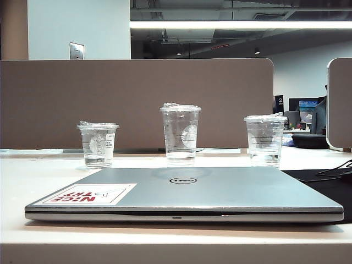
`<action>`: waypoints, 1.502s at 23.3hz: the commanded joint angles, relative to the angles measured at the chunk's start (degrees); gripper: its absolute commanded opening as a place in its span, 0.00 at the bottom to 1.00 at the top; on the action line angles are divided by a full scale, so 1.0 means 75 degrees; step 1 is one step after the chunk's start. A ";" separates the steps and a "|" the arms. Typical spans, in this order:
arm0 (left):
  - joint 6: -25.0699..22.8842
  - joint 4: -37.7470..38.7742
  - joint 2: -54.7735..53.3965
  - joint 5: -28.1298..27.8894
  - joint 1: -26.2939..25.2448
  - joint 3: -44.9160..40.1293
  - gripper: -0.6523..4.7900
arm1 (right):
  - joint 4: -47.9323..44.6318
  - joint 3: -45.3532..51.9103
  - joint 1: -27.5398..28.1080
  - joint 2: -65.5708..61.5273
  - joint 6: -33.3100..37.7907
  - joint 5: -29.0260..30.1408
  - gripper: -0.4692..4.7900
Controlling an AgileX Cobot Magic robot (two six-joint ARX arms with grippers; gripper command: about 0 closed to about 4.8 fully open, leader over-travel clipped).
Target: Pick up the coffee cup on the left and place it on the left side of the laptop.
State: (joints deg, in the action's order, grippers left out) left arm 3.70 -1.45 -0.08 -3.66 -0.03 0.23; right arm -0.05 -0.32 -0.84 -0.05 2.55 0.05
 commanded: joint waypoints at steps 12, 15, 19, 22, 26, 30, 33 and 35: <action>-0.0006 -0.0117 0.0000 -0.0017 -0.0006 0.0026 0.11 | -0.0128 0.0032 -0.0822 -0.0918 0.0000 -0.0015 0.08; -0.0006 -0.0114 0.0000 -0.0017 -0.0006 0.0026 0.11 | 0.0090 0.0032 -0.1982 -0.1221 0.0000 -0.0012 0.08; -0.0006 -0.0128 0.0000 0.0000 -0.0006 0.0026 0.11 | 0.0184 0.0032 -0.3392 -0.1381 0.0000 -0.0012 0.08; -0.0006 -0.0187 0.0000 0.0143 -0.0003 0.0026 0.11 | 0.0187 0.0032 -0.4170 -0.1512 0.0000 0.0000 0.08; -0.0131 -0.0178 0.0000 0.0807 -0.0006 0.0026 0.11 | 0.0192 0.0032 -0.4820 -0.1556 0.0000 0.0006 0.08; -0.0402 -0.1247 -0.0058 0.0831 -0.0009 0.0032 0.11 | 0.0198 0.0032 -0.4835 -0.1553 0.0000 0.0000 0.08; -0.0379 -0.1565 -0.0498 0.0810 -0.0009 0.0067 0.11 | 0.0201 0.0032 -0.4838 -0.1553 0.0000 0.0000 0.08; -0.0405 -0.1935 -0.1536 0.0842 -0.0009 0.0254 0.11 | 0.0201 0.0032 -0.4838 -0.1553 0.0000 -0.0006 0.08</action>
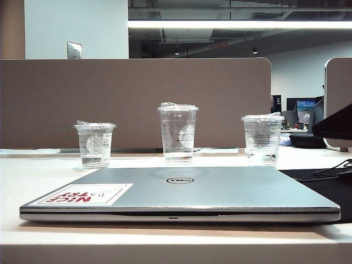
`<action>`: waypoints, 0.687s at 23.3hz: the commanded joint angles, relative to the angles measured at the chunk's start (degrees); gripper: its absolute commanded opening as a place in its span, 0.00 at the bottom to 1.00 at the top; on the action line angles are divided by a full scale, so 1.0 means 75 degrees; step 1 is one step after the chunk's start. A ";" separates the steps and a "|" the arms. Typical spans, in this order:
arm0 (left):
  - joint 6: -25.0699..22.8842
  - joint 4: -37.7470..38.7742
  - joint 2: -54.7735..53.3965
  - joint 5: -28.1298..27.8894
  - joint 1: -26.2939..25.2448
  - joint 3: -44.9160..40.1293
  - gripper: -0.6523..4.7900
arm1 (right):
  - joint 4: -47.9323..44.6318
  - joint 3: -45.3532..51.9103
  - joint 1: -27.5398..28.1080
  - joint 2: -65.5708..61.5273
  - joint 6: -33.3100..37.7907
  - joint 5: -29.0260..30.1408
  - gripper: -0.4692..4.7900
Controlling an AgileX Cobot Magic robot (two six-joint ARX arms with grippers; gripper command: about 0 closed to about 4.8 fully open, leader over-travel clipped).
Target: Pick up the coffee cup on the left and place it on the left side of the laptop.
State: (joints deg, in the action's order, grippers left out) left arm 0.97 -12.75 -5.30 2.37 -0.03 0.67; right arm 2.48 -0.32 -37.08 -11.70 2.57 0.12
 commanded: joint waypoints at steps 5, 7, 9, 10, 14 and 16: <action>-0.0420 -0.2637 -0.2771 0.0044 -0.0012 0.0294 0.11 | -0.0137 0.0032 -0.0009 0.0003 -0.0003 -0.0017 0.08; -0.0420 -0.3462 -0.4164 0.0289 -0.0012 0.0583 0.12 | -0.0134 0.0032 -0.0009 0.0017 -0.0003 -0.0015 0.08; -0.0423 -0.4170 -0.5750 0.0615 -0.0012 0.1061 0.13 | -0.0134 0.0032 -0.0003 0.0020 -0.0003 -0.0017 0.08; -0.0458 -0.4707 -0.6916 0.0723 -0.0012 0.1437 0.24 | -0.0134 0.0032 -0.0006 0.0020 -0.0003 -0.0020 0.08; -0.0554 -0.6024 -0.9579 0.0731 -0.0012 0.2352 0.60 | -0.0131 0.0032 -0.0006 0.0020 -0.0003 -0.0017 0.08; -0.0533 -0.6397 -1.0442 0.0836 -0.0012 0.2690 0.67 | -0.0128 0.0032 -0.0006 0.0020 -0.0003 -0.0020 0.08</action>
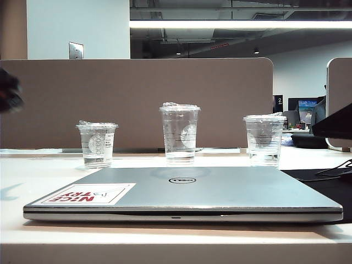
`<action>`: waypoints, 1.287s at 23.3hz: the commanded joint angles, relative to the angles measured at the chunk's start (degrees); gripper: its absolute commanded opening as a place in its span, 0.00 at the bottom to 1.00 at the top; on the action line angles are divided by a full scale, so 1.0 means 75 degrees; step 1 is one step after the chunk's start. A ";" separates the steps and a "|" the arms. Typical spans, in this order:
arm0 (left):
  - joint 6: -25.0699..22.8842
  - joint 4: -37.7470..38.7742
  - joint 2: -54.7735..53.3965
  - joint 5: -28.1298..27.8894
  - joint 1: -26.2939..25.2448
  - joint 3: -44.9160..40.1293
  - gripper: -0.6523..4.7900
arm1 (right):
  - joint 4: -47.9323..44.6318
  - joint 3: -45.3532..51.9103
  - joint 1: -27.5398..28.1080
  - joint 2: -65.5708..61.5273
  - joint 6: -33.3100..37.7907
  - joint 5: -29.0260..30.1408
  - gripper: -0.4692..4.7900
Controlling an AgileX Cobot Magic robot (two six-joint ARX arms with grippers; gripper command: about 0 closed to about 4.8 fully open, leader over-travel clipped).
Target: Pick up the coffee cup on the left and place it on the left side of the laptop.
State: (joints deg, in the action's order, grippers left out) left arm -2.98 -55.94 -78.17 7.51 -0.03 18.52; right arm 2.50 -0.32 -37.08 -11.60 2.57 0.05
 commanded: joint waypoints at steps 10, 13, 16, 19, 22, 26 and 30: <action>-0.0003 -0.1008 -0.4351 0.1641 -0.0009 0.2710 1.00 | -0.0137 0.0032 0.0006 0.0000 -0.0003 -0.0012 0.08; -0.0006 -0.1008 -0.4940 0.1950 -0.0009 0.3197 1.00 | -0.0134 0.0032 0.0003 0.0000 -0.0003 -0.0012 0.08; 0.0000 -0.1003 -0.5383 0.2264 -0.0006 0.3593 1.00 | -0.0134 0.0032 0.0003 -0.0003 -0.0003 -0.0012 0.08; 0.0000 -0.0924 -0.5753 0.2573 -0.0006 0.3960 1.00 | -0.0134 0.0032 0.0006 0.0000 -0.0003 -0.0012 0.08; 0.0006 -0.0659 -0.6033 0.2804 -0.0003 0.4339 1.00 | -0.0137 0.0032 0.0006 0.0000 -0.0003 -0.0012 0.08; -0.0003 -0.0548 -0.6257 0.2731 0.0000 0.4637 1.00 | -0.0137 0.0032 0.0003 -0.0003 0.0000 -0.0012 0.08; 0.0000 -0.0536 -0.6481 0.2760 -0.0003 0.4873 1.00 | -0.0134 0.0032 0.0003 -0.0006 -0.0003 -0.0012 0.08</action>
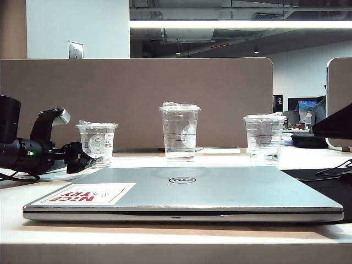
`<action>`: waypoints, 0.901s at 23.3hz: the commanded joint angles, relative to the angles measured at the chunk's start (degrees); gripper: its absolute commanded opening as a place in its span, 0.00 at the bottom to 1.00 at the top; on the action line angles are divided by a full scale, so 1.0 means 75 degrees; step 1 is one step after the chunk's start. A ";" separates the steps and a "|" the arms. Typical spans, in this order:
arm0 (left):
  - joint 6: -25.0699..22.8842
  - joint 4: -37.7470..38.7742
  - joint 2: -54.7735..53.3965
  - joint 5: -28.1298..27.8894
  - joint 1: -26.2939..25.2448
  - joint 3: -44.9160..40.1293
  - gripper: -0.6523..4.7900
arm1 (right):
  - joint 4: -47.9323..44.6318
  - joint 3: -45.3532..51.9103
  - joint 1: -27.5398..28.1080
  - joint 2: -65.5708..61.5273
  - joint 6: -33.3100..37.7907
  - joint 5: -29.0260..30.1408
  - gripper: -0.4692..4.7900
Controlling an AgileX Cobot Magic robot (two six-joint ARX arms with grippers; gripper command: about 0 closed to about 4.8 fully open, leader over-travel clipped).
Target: Pick up the coffee cup on the left and place it on the left side of the laptop.
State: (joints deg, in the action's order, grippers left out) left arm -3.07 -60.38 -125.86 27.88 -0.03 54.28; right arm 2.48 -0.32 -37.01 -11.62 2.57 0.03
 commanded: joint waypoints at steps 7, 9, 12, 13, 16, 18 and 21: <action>0.0149 0.0393 -0.0350 0.0402 0.0201 0.0624 1.00 | -0.0131 0.0032 -0.0006 -0.0003 0.0000 -0.0009 0.08; 0.0149 0.0396 -0.0376 0.0393 0.0251 0.0726 1.00 | -0.0131 0.0032 -0.0006 -0.0003 -0.0003 -0.0009 0.08; 0.0154 0.0431 -0.0425 0.0399 0.0306 0.0892 1.00 | -0.0131 0.0032 -0.0006 -0.0003 -0.0003 -0.0009 0.08; 0.0152 0.0481 -0.0425 0.0358 0.0344 0.0924 1.00 | -0.0131 0.0032 -0.0006 -0.0003 0.0000 -0.0009 0.08; 0.0128 0.0574 -0.0455 0.0137 0.0382 0.0994 1.00 | -0.0131 0.0032 -0.0006 -0.0003 -0.0003 -0.0009 0.08; 0.0079 0.0557 -0.0478 0.0000 0.0382 0.1000 1.00 | -0.0134 0.0032 -0.0006 -0.0003 -0.0003 -0.0009 0.08; 0.0041 0.0527 -0.0597 -0.0160 0.0385 0.1072 1.00 | -0.0134 0.0032 -0.0006 -0.0003 -0.0003 -0.0009 0.08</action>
State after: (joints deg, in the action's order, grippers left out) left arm -3.03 -57.10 -129.69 27.75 2.90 62.19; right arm 2.50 -0.32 -37.01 -11.62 2.57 0.03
